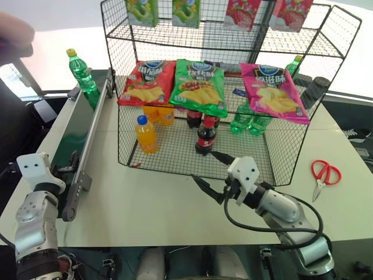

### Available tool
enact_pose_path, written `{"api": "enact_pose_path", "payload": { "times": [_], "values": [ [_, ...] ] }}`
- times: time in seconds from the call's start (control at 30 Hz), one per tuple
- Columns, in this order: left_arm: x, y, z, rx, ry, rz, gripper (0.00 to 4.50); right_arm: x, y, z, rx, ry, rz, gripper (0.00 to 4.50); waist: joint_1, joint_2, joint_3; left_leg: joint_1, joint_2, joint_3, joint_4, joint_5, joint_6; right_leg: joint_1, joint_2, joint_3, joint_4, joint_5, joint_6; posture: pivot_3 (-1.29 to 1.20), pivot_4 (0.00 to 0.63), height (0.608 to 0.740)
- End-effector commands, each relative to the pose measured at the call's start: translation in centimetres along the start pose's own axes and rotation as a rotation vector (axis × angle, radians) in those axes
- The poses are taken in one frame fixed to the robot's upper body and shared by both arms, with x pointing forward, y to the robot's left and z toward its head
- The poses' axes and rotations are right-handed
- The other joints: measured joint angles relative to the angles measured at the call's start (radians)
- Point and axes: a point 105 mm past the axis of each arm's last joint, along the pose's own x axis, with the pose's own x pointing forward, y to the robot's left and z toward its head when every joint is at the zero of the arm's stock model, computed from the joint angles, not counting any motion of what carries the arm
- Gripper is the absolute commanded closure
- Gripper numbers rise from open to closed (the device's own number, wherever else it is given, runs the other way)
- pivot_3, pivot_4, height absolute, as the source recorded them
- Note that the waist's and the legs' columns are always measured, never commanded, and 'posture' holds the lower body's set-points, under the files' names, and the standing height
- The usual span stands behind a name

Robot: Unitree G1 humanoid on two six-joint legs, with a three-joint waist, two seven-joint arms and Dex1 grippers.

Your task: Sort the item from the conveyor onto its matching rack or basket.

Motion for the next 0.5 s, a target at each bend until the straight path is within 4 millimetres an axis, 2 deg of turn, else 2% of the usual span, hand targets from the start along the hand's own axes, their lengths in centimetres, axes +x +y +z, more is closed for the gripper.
{"api": "enact_pose_path", "payload": {
  "times": [0.03, 0.5],
  "values": [
    [0.15, 0.44, 1.34, 0.012, -0.061, 0.021, 0.00, 0.18, 0.51, 1.46, 0.019, -0.050, 0.031, 0.03, 0.000, 0.000, 0.000, 0.000, 0.000, 0.000, 0.000, 0.000, 0.000, 0.000, 0.000, 0.000, 0.000, 0.000, 0.000, 0.00, 0.150, 0.740],
    [0.32, 1.40, 0.78, -0.026, -0.085, 0.113, 0.00, 0.60, 0.61, 2.01, 0.021, -0.078, 0.060, 0.03, 0.001, 0.000, 0.000, -0.001, 0.000, 0.000, 0.000, 0.000, 0.000, -0.001, -0.001, 0.000, 0.000, 0.000, 0.000, 0.00, 0.150, 0.740]
  ]
}}
